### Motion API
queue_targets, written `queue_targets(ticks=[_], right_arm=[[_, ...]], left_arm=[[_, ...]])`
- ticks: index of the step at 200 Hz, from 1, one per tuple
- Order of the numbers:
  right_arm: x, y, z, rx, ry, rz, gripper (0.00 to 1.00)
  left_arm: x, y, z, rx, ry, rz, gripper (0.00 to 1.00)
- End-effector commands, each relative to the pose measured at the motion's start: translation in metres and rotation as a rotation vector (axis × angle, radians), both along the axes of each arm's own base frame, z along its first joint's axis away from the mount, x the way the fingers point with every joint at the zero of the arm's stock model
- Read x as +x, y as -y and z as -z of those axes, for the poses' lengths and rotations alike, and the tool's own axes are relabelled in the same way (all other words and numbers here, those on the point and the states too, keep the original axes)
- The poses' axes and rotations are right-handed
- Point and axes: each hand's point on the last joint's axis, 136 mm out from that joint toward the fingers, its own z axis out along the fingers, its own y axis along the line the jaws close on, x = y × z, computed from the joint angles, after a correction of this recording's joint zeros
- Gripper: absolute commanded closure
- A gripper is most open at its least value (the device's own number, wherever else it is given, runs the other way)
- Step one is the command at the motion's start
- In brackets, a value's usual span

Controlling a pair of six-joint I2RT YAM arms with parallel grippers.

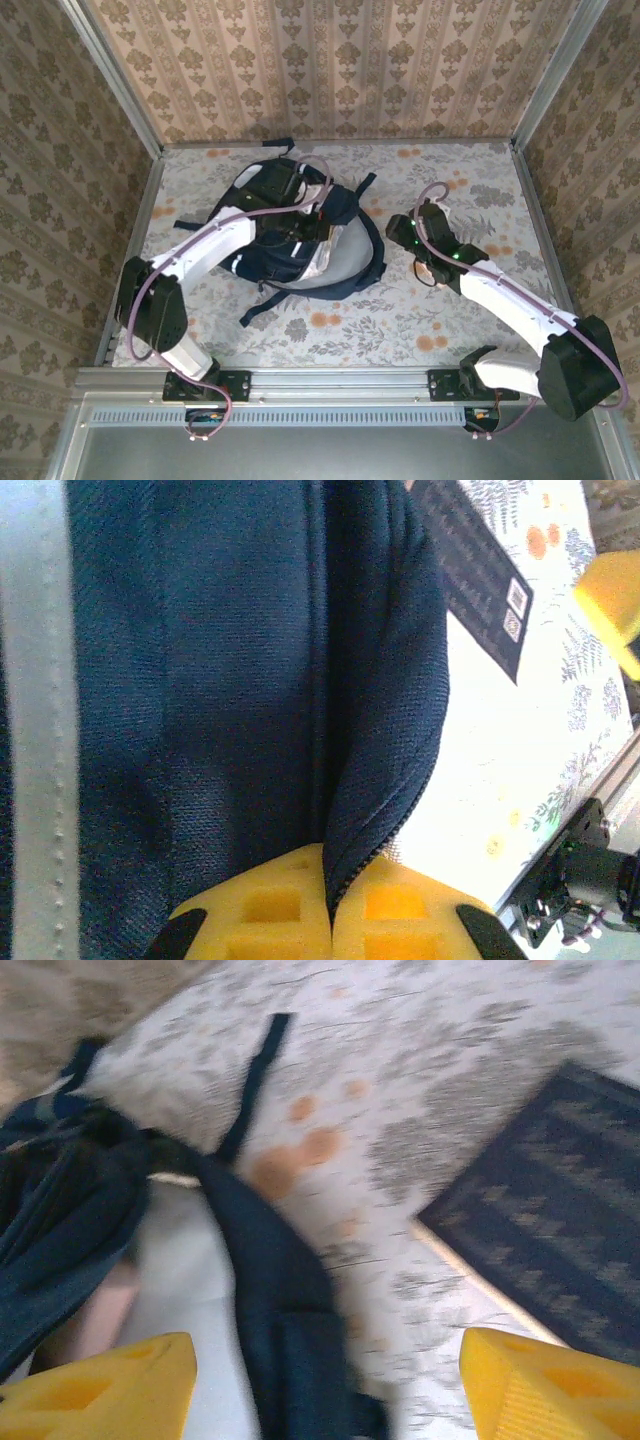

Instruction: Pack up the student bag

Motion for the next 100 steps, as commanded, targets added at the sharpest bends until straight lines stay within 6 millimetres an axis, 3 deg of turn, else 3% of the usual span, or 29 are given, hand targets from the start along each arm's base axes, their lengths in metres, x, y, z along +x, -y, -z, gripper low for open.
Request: queue_targets(ticks=[1,24,47,76,100], right_arm=[[-0.014,0.046,0.019,-0.114,-0.099,0.178,0.28],[-0.024,0.077,0.036,-0.155,-0.181,0.338,0.28],[-0.029,0.097,0.052,-0.165,-0.25,0.427,0.27],[-0.025,0.1,0.074,-0.137,-0.313,0.41,0.27],[-0.024,0.095,0.093,-0.13,-0.37,0.373,0.27]], left_arm=[[0.036,-0.015,0.022,0.006,-0.003,-0.145,0.97],[0.061,-0.04,0.046,0.008,-0.061,-0.263,0.93],[0.081,-0.071,0.054,-0.012,-0.076,-0.385,0.7],[0.077,-0.063,0.034,-0.058,-0.055,-0.349,0.47],[0.064,-0.052,0.014,-0.102,-0.039,-0.293,0.41]])
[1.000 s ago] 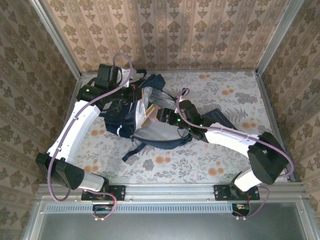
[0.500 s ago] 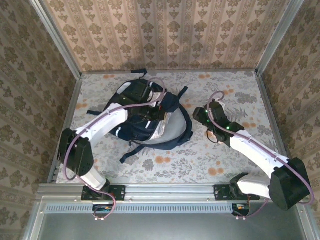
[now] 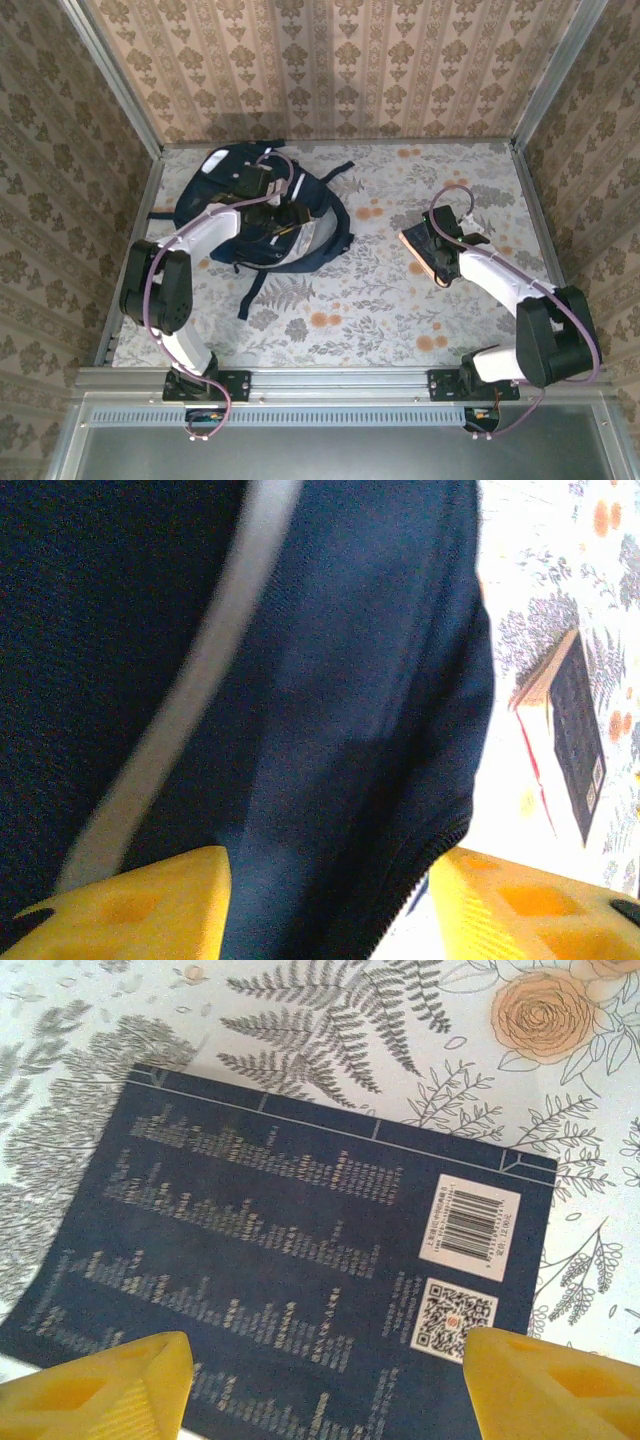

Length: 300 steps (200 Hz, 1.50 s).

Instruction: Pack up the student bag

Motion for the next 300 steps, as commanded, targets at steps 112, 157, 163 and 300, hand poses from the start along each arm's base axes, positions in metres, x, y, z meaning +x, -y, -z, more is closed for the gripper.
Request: queue_targets(ticks=[112,157,163,300], right_arm=[[-0.034,-0.087,0.055,0.438,-0.111,-0.109,0.3],[-0.051,-0.139,0.035,0.505,-0.033,-0.208,0.31],[-0.055,-0.144,0.033,0.504,-0.033,-0.216,0.31],[-0.056,0.001,0.036,0.205,-0.005,0.077,0.2]], left_arm=[[-0.076,0.022,-0.104,0.015,0.251,0.177,0.37],[-0.086,0.032,-0.091,0.013,0.22,0.197,0.39],[-0.086,0.032,-0.089,0.015,0.217,0.199,0.39],[-0.116,0.108,-0.013,0.112,0.091,0.434,0.36]])
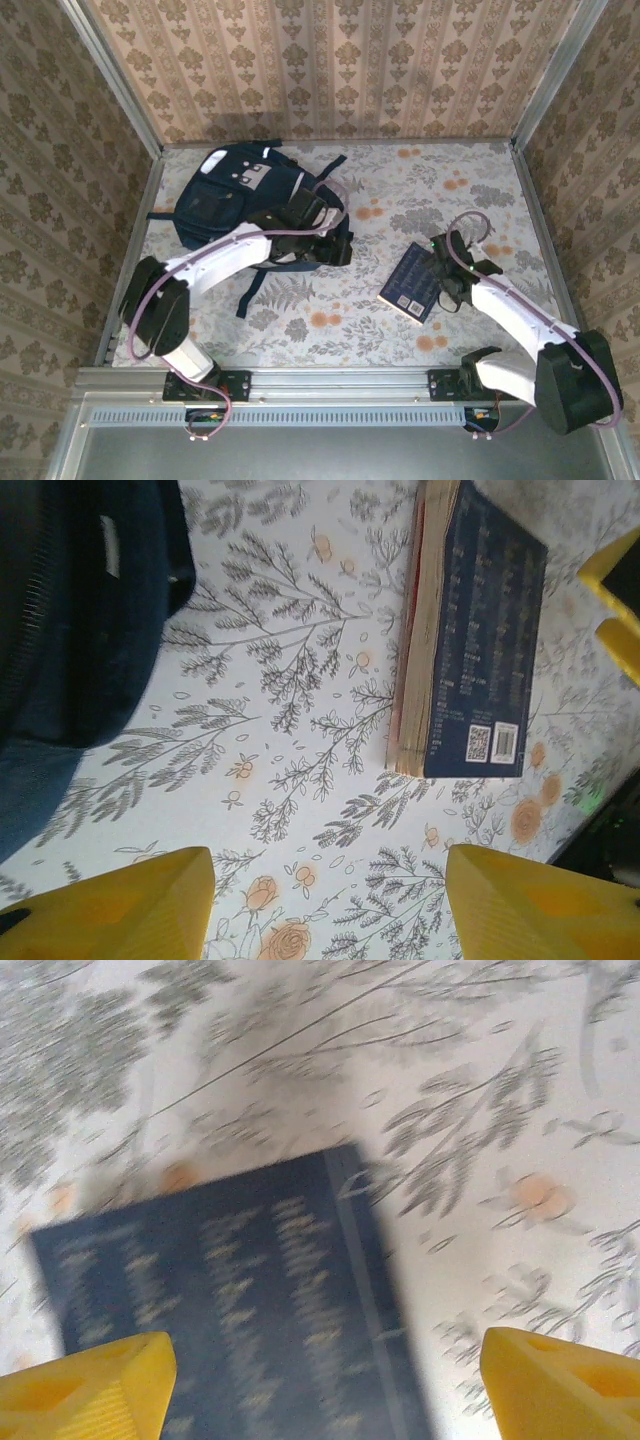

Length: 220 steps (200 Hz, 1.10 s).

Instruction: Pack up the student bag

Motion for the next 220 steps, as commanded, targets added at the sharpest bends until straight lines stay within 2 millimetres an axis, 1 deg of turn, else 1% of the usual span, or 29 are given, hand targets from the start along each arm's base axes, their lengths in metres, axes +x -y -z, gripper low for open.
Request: queue_targets(ticks=[1,9,19,33,48,61,70,79,92,108,120,141,155,164,182,197,201,220], right_arm=[[0.003,0.008,0.02,0.015,-0.018,-0.022,0.2],[0.013,0.001,0.023,0.055,0.01,-0.067,0.22],[0.021,-0.003,0.024,0.068,0.021,-0.105,0.23],[0.027,-0.006,0.031,0.066,0.005,-0.14,0.23],[0.034,-0.016,0.038,0.127,-0.009,-0.187,0.24],[0.042,-0.032,0.039,0.195,0.007,-0.261,0.24],[0.048,-0.048,0.035,0.261,0.046,-0.317,0.26],[0.051,-0.059,0.031,0.315,0.075,-0.349,0.28],[0.052,-0.071,0.028,0.356,0.099,-0.392,0.29],[0.05,-0.073,0.024,0.338,0.1,-0.414,0.29],[0.048,-0.072,0.02,0.311,0.095,-0.423,0.29],[0.042,-0.059,0.018,0.246,0.061,-0.397,0.29],[0.043,-0.061,0.013,0.251,0.08,-0.41,0.29],[0.045,-0.068,0.011,0.279,0.098,-0.435,0.29],[0.052,-0.089,0.004,0.369,0.122,-0.518,0.29],[0.056,-0.107,-0.001,0.445,0.122,-0.593,0.29],[0.055,-0.11,0.005,0.464,0.098,-0.6,0.29],[0.056,-0.121,0.009,0.529,0.089,-0.621,0.29]], left_arm=[[0.003,0.019,-0.004,-0.014,0.029,0.04,0.36],[0.001,0.023,-0.001,-0.013,0.022,0.051,0.36],[-0.002,0.027,0.001,-0.008,0.017,0.061,0.36],[-0.004,0.03,0.003,-0.006,0.02,0.069,0.35],[-0.005,0.031,0.005,-0.003,0.019,0.073,0.35],[-0.006,0.03,0.008,0.001,0.015,0.074,0.35],[-0.007,0.03,0.009,0.002,0.014,0.073,0.35],[-0.007,0.03,0.011,0.003,0.012,0.072,0.35],[-0.009,0.029,0.015,0.004,0.007,0.073,0.35],[-0.009,0.029,0.019,0.009,0.001,0.073,0.34],[-0.009,0.029,0.022,0.013,-0.003,0.073,0.34],[-0.009,0.03,0.025,0.015,-0.009,0.075,0.34],[-0.009,0.03,0.027,0.017,-0.009,0.074,0.34],[-0.009,0.03,0.028,0.019,-0.009,0.075,0.34],[-0.008,0.031,0.032,0.021,-0.013,0.077,0.34],[-0.008,0.032,0.04,0.031,-0.03,0.075,0.34],[-0.008,0.032,0.043,0.034,-0.037,0.071,0.34],[-0.007,0.033,0.054,0.029,-0.069,0.054,0.34]])
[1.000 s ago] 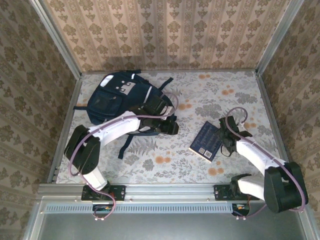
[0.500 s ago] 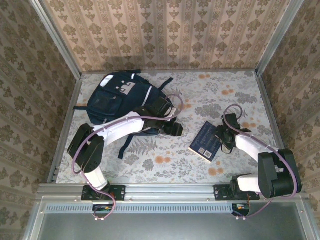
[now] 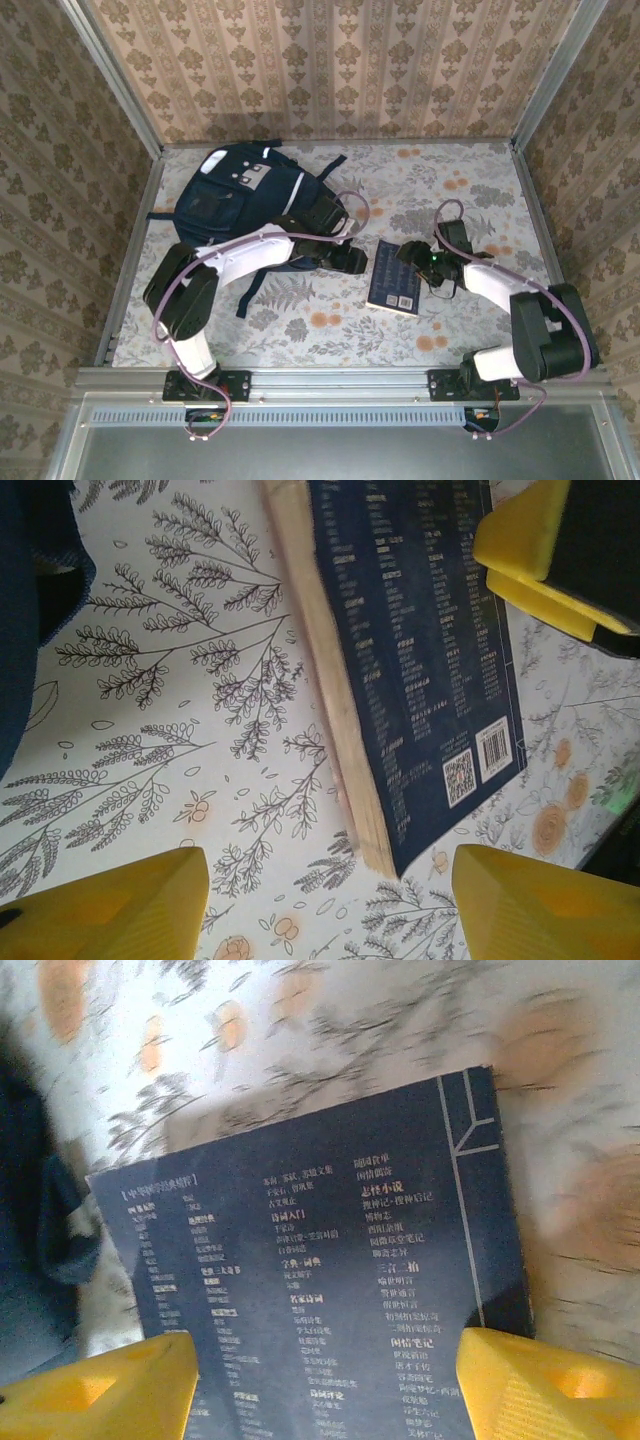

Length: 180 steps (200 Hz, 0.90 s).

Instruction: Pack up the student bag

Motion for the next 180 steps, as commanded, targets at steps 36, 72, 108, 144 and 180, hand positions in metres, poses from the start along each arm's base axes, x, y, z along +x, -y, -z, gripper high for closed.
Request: queue_targets(ticks=[36,72,108,144,180], right_arm=[[-0.003,-0.024,-0.004,0.077,0.014,-0.133,0.3],[-0.008,-0.013,-0.018,0.002,0.062,-0.123,0.3],[-0.014,0.01,-0.02,-0.101,0.077,-0.05,0.39],[-0.02,0.012,-0.009,-0.116,0.031,-0.047,0.41],[-0.025,0.007,0.008,-0.093,-0.015,-0.067,0.48]], left_arm=[[-0.001,-0.001,0.043,0.049,-0.108,-0.053,0.34],[-0.001,0.006,0.052,0.031,-0.136,-0.055,0.34],[0.002,0.016,0.057,0.009,-0.15,-0.045,0.42],[0.006,0.021,0.062,0.003,-0.158,-0.045,0.48],[0.005,0.032,0.059,-0.025,-0.169,-0.026,0.55]])
